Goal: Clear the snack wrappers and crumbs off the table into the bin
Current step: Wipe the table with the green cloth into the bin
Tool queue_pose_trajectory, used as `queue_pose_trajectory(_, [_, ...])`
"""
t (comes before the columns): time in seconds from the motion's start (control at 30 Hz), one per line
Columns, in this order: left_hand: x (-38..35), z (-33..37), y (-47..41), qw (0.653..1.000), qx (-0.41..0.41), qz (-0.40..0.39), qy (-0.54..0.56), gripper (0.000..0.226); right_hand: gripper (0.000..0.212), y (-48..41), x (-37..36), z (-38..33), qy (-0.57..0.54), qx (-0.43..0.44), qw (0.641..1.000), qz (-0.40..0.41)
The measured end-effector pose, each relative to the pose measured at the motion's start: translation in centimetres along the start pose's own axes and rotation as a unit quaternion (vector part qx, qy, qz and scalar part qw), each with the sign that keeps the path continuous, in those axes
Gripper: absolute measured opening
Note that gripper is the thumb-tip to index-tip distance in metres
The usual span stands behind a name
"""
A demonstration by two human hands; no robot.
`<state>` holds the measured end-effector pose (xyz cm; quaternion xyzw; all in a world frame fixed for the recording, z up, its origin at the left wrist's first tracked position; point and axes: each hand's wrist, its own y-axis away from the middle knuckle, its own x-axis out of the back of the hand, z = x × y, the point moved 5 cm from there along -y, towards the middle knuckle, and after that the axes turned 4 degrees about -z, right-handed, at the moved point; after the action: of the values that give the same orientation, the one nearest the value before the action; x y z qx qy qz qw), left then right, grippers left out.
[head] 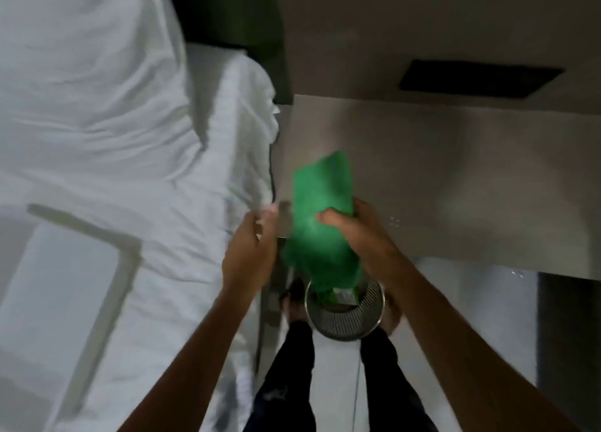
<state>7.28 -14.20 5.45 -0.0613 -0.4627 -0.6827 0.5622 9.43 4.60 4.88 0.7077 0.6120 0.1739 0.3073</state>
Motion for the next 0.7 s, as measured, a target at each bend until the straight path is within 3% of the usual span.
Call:
queue_pose_trajectory(0.1, [-9.4, -5.1, -0.6, 0.974, 0.046, -0.158, -0.155, 0.042, 0.031, -1.8, 10.0, 0.2, 0.141, 0.022, 0.983, 0.115])
queue_pose_trajectory(0.2, [-16.3, -11.8, -1.5, 0.949, 0.110, -0.260, -0.138, 0.040, 0.052, -6.2, 17.9, 0.0, 0.385, 0.045, 0.902, 0.192])
queue_pose_trajectory(0.27, [-19.3, -15.6, -2.6, 0.945, 0.145, -0.272, -0.105, 0.058, 0.071, -9.7, 20.9, 1.3, 0.531, 0.022, 0.829, 0.172])
queue_pose_trajectory(0.33, [-21.2, -18.2, -3.7, 0.948, 0.139, -0.268, -0.105, 0.077, 0.072, -12.2, 22.1, 3.8, 0.631, -0.017, 0.766, 0.123])
queue_pose_trajectory(0.47, [-23.8, -20.7, -5.5, 0.952, 0.081, -0.271, -0.115, 0.073, 0.061, -13.2, 21.8, 8.8, 0.704, -0.057, 0.694, 0.138])
queue_pose_trajectory(0.57, [-23.8, -20.8, -5.6, 0.950, 0.080, -0.286, -0.100, 0.070, 0.065, -11.7, 20.0, 10.7, 0.692, -0.059, 0.699, 0.172])
queue_pose_trajectory(0.7, [-22.7, -18.9, -4.6, 0.944, 0.175, -0.278, -0.033, 0.056, 0.068, -9.8, 16.6, 12.8, 0.620, -0.099, 0.753, 0.198])
